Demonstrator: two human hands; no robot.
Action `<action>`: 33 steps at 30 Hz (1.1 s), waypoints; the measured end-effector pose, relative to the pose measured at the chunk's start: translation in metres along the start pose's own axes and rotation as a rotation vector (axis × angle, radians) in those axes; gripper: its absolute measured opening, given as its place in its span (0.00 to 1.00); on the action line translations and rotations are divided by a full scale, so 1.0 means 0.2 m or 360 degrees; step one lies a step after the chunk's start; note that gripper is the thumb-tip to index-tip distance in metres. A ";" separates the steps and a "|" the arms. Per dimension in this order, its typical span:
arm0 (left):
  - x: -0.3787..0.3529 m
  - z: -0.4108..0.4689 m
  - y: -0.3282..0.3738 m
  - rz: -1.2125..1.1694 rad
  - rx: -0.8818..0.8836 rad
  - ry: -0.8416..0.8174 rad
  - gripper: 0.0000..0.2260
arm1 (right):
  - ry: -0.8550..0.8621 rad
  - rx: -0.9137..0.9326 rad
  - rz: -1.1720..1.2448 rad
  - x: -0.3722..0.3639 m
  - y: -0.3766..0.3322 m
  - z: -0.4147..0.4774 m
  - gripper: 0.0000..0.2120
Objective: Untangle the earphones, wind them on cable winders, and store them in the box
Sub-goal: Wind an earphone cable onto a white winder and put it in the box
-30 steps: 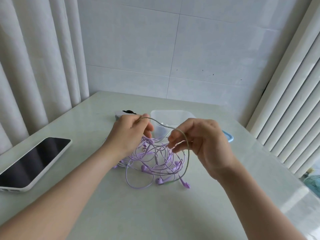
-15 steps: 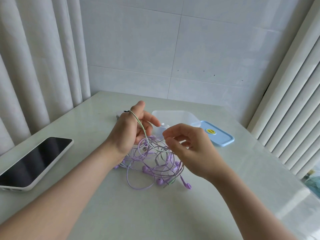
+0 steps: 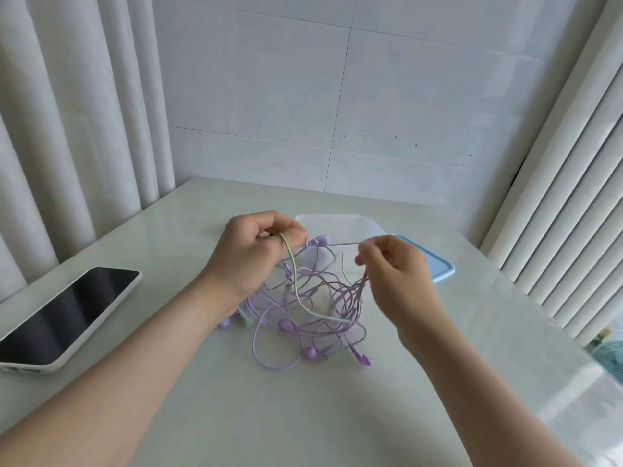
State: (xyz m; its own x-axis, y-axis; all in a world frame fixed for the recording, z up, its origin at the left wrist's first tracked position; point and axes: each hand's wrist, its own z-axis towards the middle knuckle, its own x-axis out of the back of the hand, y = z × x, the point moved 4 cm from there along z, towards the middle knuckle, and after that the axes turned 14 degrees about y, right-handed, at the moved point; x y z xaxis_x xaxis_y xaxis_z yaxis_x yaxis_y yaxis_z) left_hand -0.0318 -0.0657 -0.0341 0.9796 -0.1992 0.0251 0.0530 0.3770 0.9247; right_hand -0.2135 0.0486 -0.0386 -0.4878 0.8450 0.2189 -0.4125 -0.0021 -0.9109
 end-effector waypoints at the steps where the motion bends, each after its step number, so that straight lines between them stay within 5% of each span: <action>1: -0.01 -0.01 -0.01 0.0025 -0.0007 -0.0058 0.04 | 0.0054 -0.0116 0.0036 0.01 0.01 0.01 0.10; 5: -0.03 -0.03 -0.04 0.0292 -0.0018 -0.0114 0.07 | 0.0236 -0.0595 0.0368 0.03 0.06 0.03 0.16; 9: 0.02 -0.02 -0.06 0.0533 0.0102 0.0064 0.13 | 0.0442 -0.1039 0.1147 0.09 0.11 0.10 0.20; 14: 0.02 -0.02 -0.12 0.1456 -0.0336 0.0233 0.26 | 0.0352 -0.1096 0.1426 0.09 0.10 0.09 0.21; 17: 0.01 -0.04 -0.10 0.1732 -0.0526 0.0300 0.23 | 0.0195 -0.0991 0.1419 0.07 0.05 0.07 0.18; 22: -0.07 -0.09 -0.04 0.1159 -0.1045 0.0296 0.06 | -0.0103 -0.0792 0.1359 0.03 -0.03 0.02 0.05; 25: -0.16 -0.15 -0.03 0.0759 -0.0849 -0.0213 0.13 | -0.0396 -0.0767 0.1375 0.00 -0.06 0.00 0.05; 27: -0.22 -0.22 -0.06 0.0879 -0.0754 -0.0471 0.22 | -0.0544 -0.0800 0.1390 0.00 -0.08 -0.02 0.05; 30: -0.26 -0.25 -0.12 0.1176 -0.0700 -0.0531 0.27 | -0.0672 -0.0726 0.1386 0.01 -0.11 -0.04 0.10; 33: -0.23 -0.21 -0.15 0.1086 -0.0488 -0.0315 0.26 | -0.0683 -0.0668 0.1356 0.02 -0.11 -0.04 0.17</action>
State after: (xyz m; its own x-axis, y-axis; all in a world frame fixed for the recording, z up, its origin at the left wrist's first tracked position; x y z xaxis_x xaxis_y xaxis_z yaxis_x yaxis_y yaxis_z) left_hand -0.0713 -0.0296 -0.0785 0.7631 0.0201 0.6460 -0.4706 0.7023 0.5341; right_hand -0.2013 0.0565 -0.0199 -0.7586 0.3894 -0.5224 0.4572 -0.2531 -0.8526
